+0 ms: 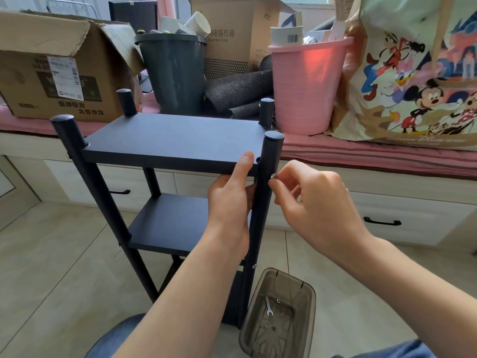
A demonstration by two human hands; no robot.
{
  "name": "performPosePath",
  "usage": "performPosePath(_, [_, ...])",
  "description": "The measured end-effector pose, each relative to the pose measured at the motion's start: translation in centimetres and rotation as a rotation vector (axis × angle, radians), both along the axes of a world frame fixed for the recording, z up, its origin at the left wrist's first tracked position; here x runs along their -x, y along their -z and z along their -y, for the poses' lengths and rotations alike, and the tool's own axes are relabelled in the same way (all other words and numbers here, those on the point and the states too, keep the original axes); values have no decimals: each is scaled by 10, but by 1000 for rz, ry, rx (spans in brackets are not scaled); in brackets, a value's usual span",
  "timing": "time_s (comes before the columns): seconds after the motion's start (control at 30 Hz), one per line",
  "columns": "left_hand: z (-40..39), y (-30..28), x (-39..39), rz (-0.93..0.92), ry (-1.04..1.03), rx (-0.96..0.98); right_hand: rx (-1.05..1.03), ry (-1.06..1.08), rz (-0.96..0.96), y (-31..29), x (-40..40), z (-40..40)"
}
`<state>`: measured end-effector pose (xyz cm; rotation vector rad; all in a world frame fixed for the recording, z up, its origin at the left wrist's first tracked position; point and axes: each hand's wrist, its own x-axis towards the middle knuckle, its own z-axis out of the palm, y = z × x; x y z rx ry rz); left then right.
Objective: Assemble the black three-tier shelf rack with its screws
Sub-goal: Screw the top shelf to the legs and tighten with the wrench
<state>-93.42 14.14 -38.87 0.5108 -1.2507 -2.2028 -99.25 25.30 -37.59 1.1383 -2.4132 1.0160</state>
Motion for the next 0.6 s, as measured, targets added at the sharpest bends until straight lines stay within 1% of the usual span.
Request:
performPosePath(0.3, [0,1,0,-7,7,5,-63,7,-7,-3,-3,0])
performPosePath(0.5, [1,2,1,-6,8,-1,-101,31,-143,-9,-6,0])
performPosePath(0.6, [2,2,1,-8,10,-6,-134,41,-103,-8,-7,3])
